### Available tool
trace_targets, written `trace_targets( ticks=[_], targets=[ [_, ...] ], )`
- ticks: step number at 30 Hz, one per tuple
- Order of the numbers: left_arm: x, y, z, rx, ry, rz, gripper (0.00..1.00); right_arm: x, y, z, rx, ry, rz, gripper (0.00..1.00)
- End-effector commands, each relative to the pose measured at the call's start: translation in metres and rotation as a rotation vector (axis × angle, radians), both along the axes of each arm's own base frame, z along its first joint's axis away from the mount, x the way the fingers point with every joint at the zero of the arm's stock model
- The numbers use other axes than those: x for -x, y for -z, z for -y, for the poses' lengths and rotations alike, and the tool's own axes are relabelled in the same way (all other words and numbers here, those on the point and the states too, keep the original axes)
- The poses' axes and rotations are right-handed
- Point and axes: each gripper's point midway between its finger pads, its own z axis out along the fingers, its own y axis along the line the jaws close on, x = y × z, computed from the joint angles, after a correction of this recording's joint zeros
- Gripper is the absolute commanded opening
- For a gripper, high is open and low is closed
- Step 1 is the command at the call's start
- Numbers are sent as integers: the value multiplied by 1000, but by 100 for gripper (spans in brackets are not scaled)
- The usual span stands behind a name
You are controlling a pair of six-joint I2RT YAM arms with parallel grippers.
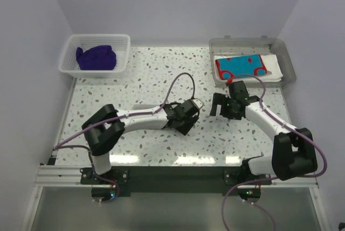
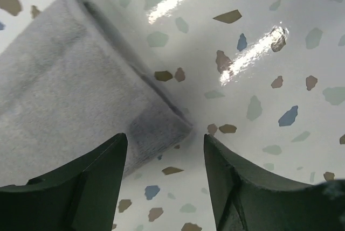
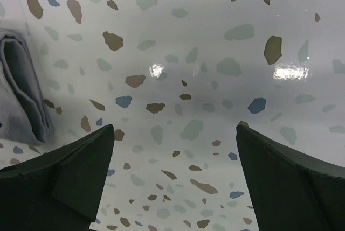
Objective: Fold and stack the towels
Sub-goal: Neatly place the folded towel into the bin
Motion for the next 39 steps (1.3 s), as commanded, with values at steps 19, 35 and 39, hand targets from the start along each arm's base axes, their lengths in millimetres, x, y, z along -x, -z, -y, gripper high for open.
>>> trace_targets(
  ticks=[19, 35, 39],
  targets=[
    [3, 22, -9, -158, -35, 63, 0, -7, -7, -56, -371, 31, 2, 99],
    [-1, -24, 25, 108, -11, 99, 0, -17, 20, -144, -688, 195, -119, 99],
    [-4, -24, 25, 111, -34, 102, 0, -6, 39, -148, -672, 223, -173, 99]
  ],
)
